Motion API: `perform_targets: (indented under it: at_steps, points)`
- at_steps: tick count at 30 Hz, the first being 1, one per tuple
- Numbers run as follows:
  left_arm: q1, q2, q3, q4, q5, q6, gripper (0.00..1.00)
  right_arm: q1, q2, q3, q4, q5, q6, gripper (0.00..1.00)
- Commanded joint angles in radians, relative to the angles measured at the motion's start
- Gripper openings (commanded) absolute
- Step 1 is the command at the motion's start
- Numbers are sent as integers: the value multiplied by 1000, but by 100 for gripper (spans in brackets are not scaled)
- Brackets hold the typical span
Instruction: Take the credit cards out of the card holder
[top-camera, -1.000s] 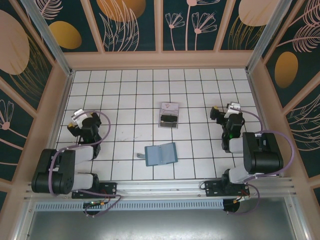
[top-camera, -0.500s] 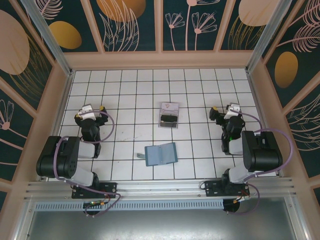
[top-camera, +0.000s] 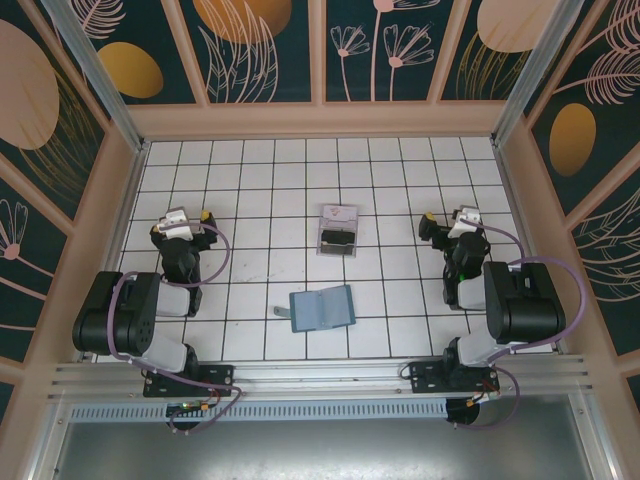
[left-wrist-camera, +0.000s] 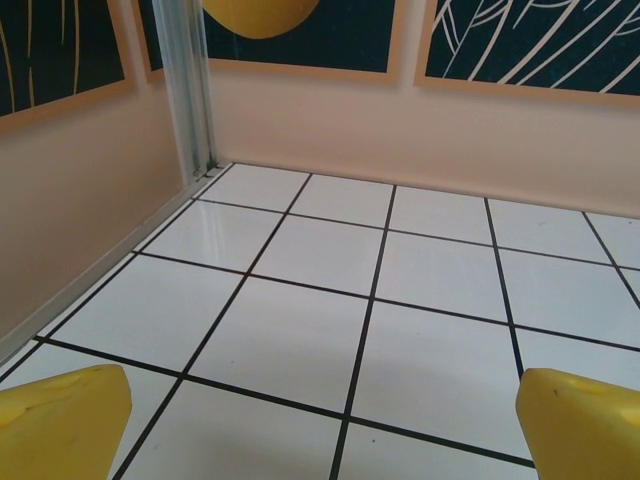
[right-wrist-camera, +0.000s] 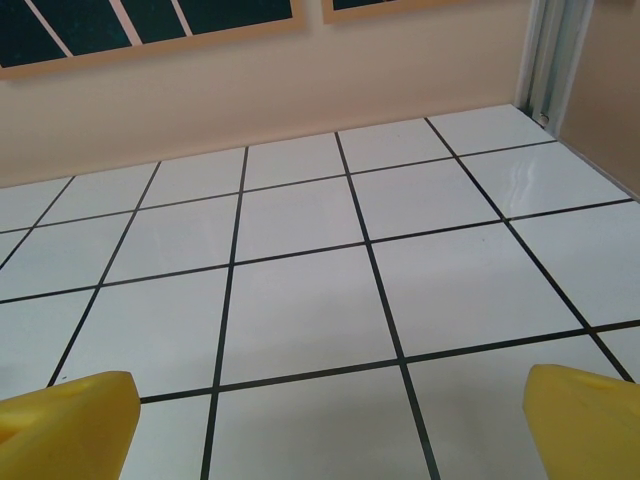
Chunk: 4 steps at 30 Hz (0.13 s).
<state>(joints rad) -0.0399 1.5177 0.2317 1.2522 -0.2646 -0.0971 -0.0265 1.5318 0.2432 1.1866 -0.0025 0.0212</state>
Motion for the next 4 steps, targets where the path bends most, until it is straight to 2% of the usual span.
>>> perform_targets:
  at_steps: [1, 4]
  points:
    - [5, 1, -9, 49, 18, 12, 99, -4, 7, -7, 54, -10, -6, 99]
    - [5, 1, -9, 49, 18, 12, 98, -7, 8, -7, 56, -12, -7, 99]
